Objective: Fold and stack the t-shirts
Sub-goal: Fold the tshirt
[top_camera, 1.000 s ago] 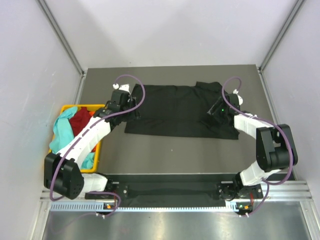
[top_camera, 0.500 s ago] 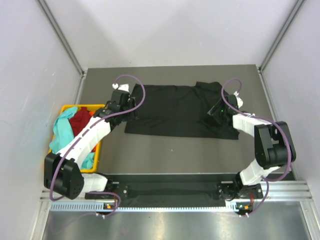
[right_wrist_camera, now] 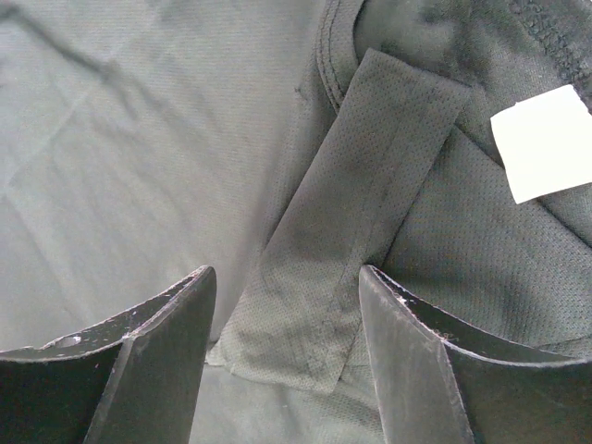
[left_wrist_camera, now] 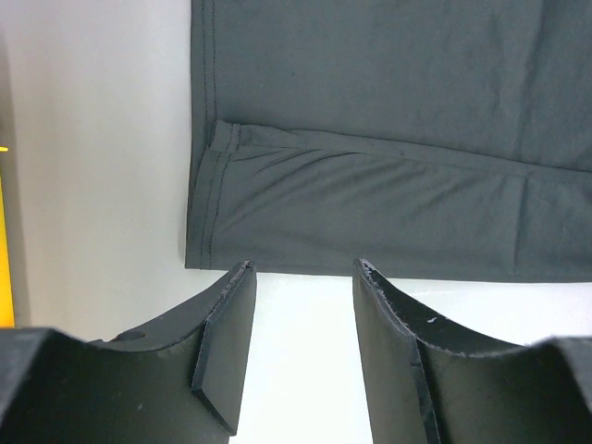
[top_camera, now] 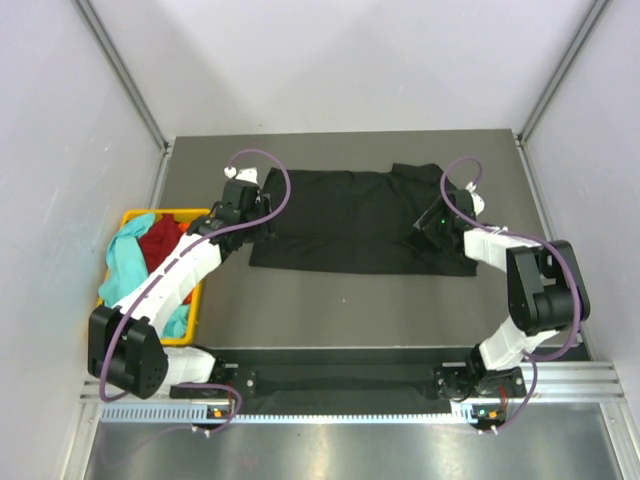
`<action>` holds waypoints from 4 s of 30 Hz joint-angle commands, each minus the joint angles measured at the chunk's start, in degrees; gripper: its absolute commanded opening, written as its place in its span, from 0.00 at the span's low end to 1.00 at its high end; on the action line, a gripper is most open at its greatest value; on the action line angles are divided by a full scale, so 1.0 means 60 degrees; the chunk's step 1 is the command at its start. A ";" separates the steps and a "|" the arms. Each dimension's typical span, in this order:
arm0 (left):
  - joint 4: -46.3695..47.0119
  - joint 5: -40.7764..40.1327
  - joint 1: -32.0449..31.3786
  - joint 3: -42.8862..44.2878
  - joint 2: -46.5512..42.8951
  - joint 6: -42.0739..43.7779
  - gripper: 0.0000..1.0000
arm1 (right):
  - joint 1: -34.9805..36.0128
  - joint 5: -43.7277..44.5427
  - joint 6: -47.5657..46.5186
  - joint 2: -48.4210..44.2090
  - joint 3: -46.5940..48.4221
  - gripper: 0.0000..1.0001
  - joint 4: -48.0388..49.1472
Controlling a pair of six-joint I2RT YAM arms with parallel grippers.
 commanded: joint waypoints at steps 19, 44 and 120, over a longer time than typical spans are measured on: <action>0.0079 -0.0104 0.0038 -0.0104 -0.0104 0.0076 0.51 | 0.0362 -0.0562 -0.0417 0.0318 0.0885 0.63 0.0876; 0.0079 -0.0162 0.0038 -0.0133 -0.0119 0.0018 0.51 | 0.0230 0.0141 -0.0857 -0.0004 0.1471 0.63 -0.1379; 0.0021 -0.0236 0.0053 -0.0177 -0.0295 0.0003 0.51 | 0.0406 -0.0855 -0.1926 0.0920 0.2688 0.65 -0.1658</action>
